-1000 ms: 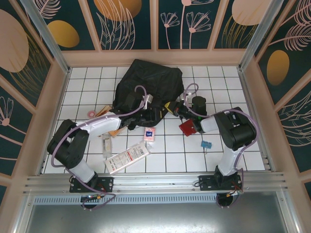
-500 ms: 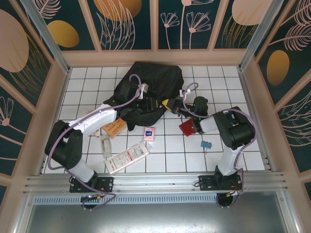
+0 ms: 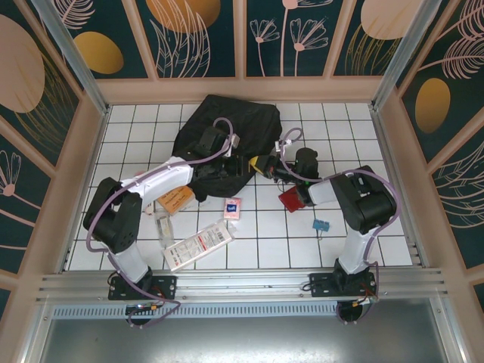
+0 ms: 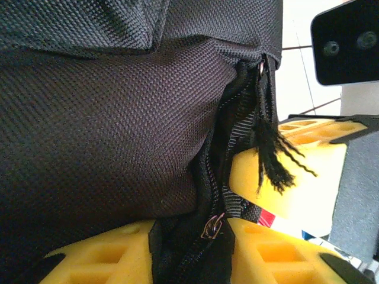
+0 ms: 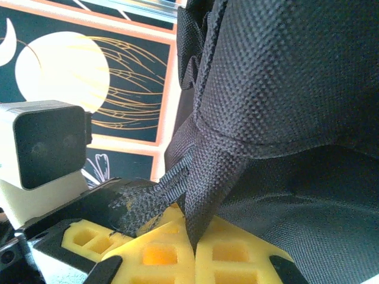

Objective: Pack books, pencil case, and school supplies into a backpack

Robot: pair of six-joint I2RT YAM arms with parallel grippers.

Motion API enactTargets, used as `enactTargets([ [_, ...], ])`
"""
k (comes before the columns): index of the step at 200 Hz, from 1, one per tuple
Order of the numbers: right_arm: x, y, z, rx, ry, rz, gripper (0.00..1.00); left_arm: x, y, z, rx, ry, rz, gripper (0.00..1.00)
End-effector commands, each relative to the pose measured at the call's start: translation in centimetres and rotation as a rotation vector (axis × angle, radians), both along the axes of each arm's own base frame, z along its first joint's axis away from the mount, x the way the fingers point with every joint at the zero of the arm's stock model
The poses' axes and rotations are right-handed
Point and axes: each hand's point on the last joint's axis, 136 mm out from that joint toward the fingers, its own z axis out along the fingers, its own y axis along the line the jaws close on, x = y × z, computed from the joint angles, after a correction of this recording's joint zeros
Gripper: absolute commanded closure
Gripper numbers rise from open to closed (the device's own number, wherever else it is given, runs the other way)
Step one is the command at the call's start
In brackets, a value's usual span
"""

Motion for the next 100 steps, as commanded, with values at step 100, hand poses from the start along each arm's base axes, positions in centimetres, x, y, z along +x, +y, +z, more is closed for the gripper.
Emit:
enactTargets([
  [100, -1.4, 0.5, 3.8, 0.002, -0.125, -0.012, 0.66, 0.8, -0.5, -1.5, -0.016, -0.024, 0.014, 1.00],
])
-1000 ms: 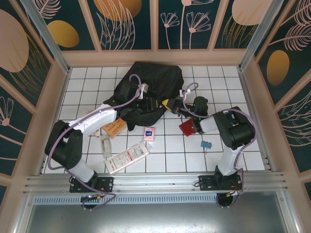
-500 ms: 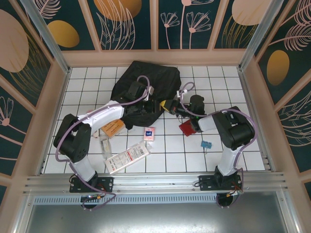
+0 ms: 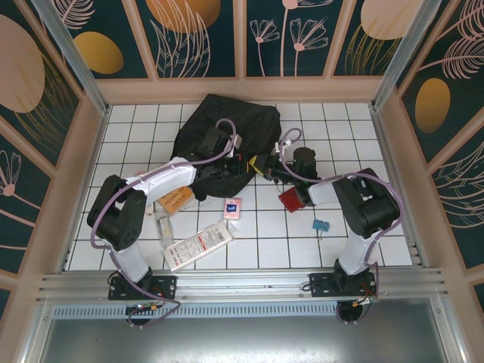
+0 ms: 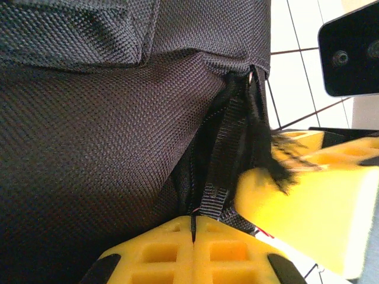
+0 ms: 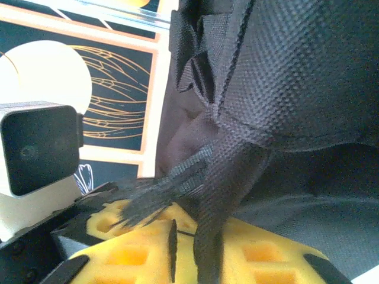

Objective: Pack books, pencil case, and school supplies into a backpack

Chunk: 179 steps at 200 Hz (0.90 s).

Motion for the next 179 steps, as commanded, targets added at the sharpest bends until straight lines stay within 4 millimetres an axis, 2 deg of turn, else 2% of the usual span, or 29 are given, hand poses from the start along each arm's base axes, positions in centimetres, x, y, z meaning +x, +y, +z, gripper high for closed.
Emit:
enactTargets([
  [1, -1.4, 0.6, 4.1, 0.049, -0.140, 0.038, 0.65, 0.4, 0.2, -0.8, -0.002, -0.007, 0.021, 1.00],
  [42, -1.0, -1.1, 3.9, 0.043, -0.131, -0.019, 0.63, 0.1, 0.4, -1.5, 0.001, 0.004, 0.026, 1.00],
  [77, -0.1, -2.6, 2.5, -0.004, -0.089, -0.087, 0.62, -0.1, 0.5, -1.3, -0.002, 0.000, 0.028, 1.00],
  [89, 0.3, -3.0, 2.1, -0.010, -0.076, -0.103, 0.57, -0.1, 0.7, -1.3, -0.002, -0.002, 0.032, 1.00],
  [116, 1.2, -3.9, 1.1, -0.031, -0.028, -0.150, 0.57, -0.4, 0.8, -1.3, -0.003, -0.001, 0.035, 1.00],
  [159, 2.0, -3.1, -1.0, -0.108, 0.041, -0.120, 0.61, -0.9, 0.9, -1.8, -0.020, 0.011, 0.038, 1.00],
  [179, 2.1, -2.8, -1.2, -0.106, 0.047, -0.105, 0.61, -1.0, 0.9, -1.9, -0.022, 0.014, 0.037, 1.00],
])
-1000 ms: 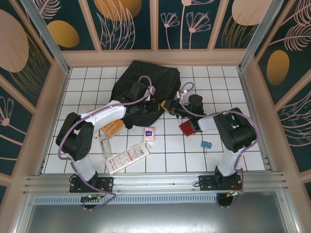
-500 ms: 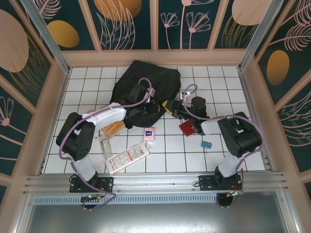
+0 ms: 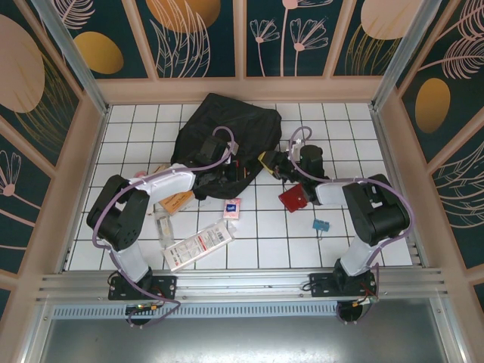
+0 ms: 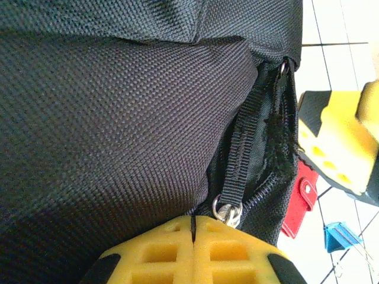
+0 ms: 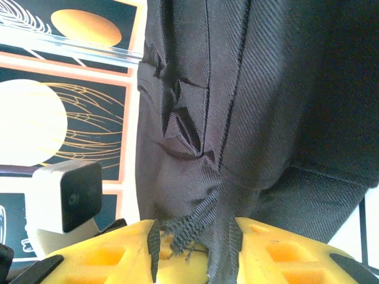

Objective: Pack books, pencil case, and school supplies into a backpack

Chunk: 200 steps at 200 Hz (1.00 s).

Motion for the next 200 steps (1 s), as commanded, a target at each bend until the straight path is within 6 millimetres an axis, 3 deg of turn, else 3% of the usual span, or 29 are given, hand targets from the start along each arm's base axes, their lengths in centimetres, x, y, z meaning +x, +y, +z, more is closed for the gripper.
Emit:
enactTargets([
  [1, 0.3, 0.6, -0.6, -0.025, 0.007, 0.026, 0.61, -0.2, 0.2, 0.8, -0.017, -0.010, 0.009, 1.00],
  [43, 0.9, 1.4, -0.9, -0.025, 0.017, 0.055, 0.60, -0.1, 0.1, 1.1, -0.021, -0.017, 0.006, 1.00],
  [104, 0.8, -0.2, -3.2, -0.086, 0.068, 0.003, 0.57, -0.1, 0.2, 0.9, -0.009, -0.016, 0.003, 1.00],
  [200, 0.3, -0.1, -3.3, -0.168, 0.079, 0.067, 0.60, 0.0, 0.4, 0.8, 0.003, -0.020, 0.009, 1.00],
])
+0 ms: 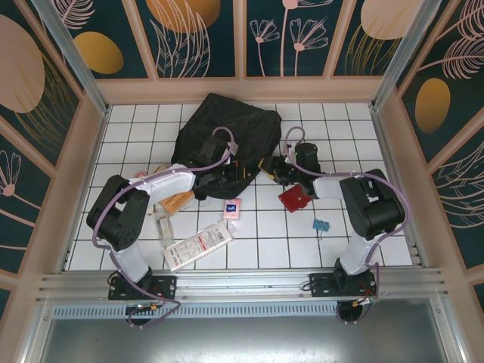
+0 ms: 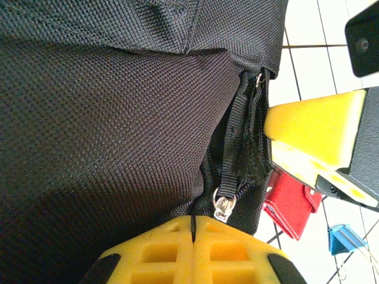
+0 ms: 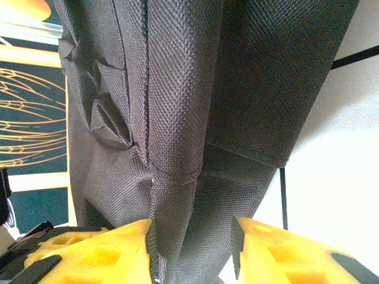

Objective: Pack books, pencil case, and school supplies into a backpack

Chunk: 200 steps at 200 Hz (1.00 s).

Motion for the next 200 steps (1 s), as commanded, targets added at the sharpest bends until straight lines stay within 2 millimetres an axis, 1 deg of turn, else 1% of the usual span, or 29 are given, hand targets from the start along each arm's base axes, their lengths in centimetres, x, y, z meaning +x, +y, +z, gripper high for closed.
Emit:
enactTargets([
  [1, 0.4, 0.3, 1.4, -0.008, -0.033, 0.029, 0.60, -0.1, 0.2, 0.9, -0.005, -0.016, 0.000, 1.00],
  [18, 0.9, 0.3, 2.1, -0.016, -0.046, 0.019, 0.63, -0.1, 0.3, 0.8, 0.002, -0.013, 0.003, 1.00],
  [30, 1.2, 0.0, 2.4, -0.046, -0.050, 0.006, 0.69, -0.1, 0.5, 0.8, 0.006, -0.016, 0.007, 1.00],
  [46, 1.2, -0.4, 1.9, -0.095, -0.033, 0.003, 0.82, -0.2, 0.6, 0.8, 0.007, -0.017, 0.010, 1.00],
  [60, 1.2, -0.7, 1.2, -0.136, -0.008, 0.001, 0.97, -0.5, 0.7, 0.3, 0.009, -0.003, 0.014, 1.00],
  [64, 1.1, -0.8, 1.0, -0.143, -0.004, 0.001, 1.00, -0.6, 0.8, 0.3, 0.005, 0.001, 0.013, 1.00],
  [80, 0.6, -0.7, 0.6, -0.144, 0.004, 0.011, 1.00, -1.1, 1.0, -0.2, 0.004, 0.013, 0.016, 1.00],
  [92, 0.1, -0.2, 0.5, -0.128, 0.000, 0.030, 1.00, -1.3, 1.1, -0.7, 0.009, 0.021, 0.016, 1.00],
  [93, 0.1, -0.2, 0.5, -0.126, -0.001, 0.031, 1.00, -1.3, 1.1, 0.0, 0.000, 0.009, 0.016, 1.00],
  [95, 0.0, 0.0, 0.5, -0.123, -0.004, 0.035, 1.00, -1.3, 1.2, 0.4, -0.006, 0.000, 0.018, 1.00],
  [114, -0.3, 0.4, 0.3, -0.109, 0.001, 0.044, 1.00, -1.2, 1.5, 1.0, 0.001, -0.018, 0.026, 1.00],
  [128, 0.0, 0.1, 1.0, -0.108, -0.019, 0.027, 1.00, -1.3, 1.4, 1.0, 0.006, -0.017, 0.022, 1.00],
  [146, -0.1, 0.0, 2.0, -0.100, -0.047, 0.017, 1.00, -1.5, 1.4, 0.4, 0.005, 0.000, 0.022, 1.00],
  [162, -0.5, 0.6, 2.6, -0.057, -0.050, 0.047, 1.00, -1.4, 1.4, 0.9, -0.006, -0.011, 0.024, 1.00],
  [177, -1.0, 1.3, 3.0, -0.007, -0.057, 0.077, 1.00, -1.0, 1.4, 2.1, -0.010, -0.044, 0.029, 0.87],
  [190, -1.3, 1.6, 3.8, 0.044, -0.084, 0.090, 1.00, -0.3, 1.4, 3.3, -0.004, -0.075, 0.037, 0.72],
  [200, -1.5, 1.8, 4.5, 0.085, -0.108, 0.100, 1.00, 0.1, 1.2, 4.0, 0.004, -0.091, 0.036, 0.68],
])
